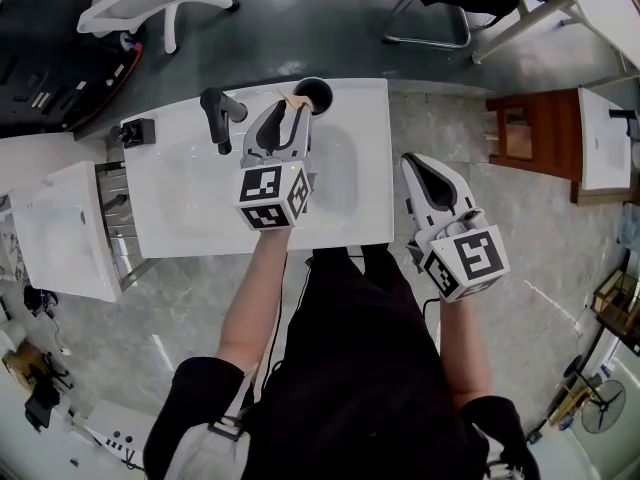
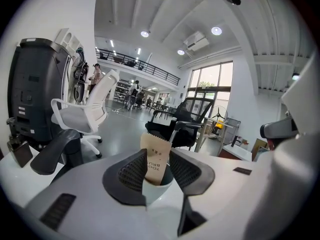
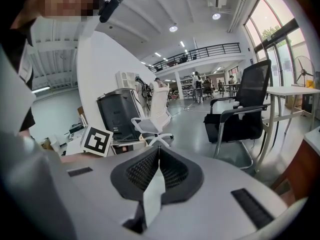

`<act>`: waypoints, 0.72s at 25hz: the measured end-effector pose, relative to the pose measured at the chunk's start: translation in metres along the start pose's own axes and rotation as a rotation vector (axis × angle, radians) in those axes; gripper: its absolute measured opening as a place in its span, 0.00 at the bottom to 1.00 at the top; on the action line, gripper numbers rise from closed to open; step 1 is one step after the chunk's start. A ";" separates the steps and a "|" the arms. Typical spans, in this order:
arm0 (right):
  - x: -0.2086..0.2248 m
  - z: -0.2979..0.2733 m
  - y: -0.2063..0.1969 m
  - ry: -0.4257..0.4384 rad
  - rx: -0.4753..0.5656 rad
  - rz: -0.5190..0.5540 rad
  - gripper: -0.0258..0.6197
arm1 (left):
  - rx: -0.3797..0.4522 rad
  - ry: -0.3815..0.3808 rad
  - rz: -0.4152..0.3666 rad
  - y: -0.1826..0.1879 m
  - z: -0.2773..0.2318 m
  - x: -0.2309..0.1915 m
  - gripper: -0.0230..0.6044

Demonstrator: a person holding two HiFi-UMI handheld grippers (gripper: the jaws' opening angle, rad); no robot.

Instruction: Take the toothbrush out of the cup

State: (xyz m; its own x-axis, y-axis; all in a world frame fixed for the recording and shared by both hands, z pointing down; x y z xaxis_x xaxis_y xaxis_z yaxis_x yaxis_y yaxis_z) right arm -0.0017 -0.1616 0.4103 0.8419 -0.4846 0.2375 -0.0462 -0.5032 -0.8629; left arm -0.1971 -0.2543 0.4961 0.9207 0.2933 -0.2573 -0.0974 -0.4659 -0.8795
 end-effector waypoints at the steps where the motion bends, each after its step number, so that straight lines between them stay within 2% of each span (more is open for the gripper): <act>1: 0.001 0.000 0.000 -0.001 -0.001 -0.002 0.09 | 0.000 0.000 0.001 0.000 0.000 0.000 0.27; 8: 0.003 0.002 0.000 -0.014 -0.001 -0.018 0.09 | 0.000 -0.003 0.000 0.000 0.001 0.003 0.22; 11: 0.002 0.002 -0.001 -0.015 0.001 -0.021 0.09 | 0.004 -0.004 -0.002 0.001 0.002 0.002 0.15; 18: -0.002 0.004 0.000 -0.015 0.009 -0.015 0.09 | 0.008 -0.010 -0.006 0.003 0.006 0.002 0.11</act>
State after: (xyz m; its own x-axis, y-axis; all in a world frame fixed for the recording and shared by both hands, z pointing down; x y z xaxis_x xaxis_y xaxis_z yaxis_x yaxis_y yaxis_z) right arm -0.0010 -0.1576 0.4077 0.8504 -0.4663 0.2435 -0.0288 -0.5034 -0.8636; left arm -0.1978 -0.2501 0.4908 0.9176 0.3043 -0.2558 -0.0948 -0.4574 -0.8842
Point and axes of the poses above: the fingertips, and each gripper's own axes: z backward along the fingers, x to its right, y out of its top, the point moved 5 cm from there along z, backward along the fingers, and after that the axes turned 3 degrees about y, right-handed, at the moved point
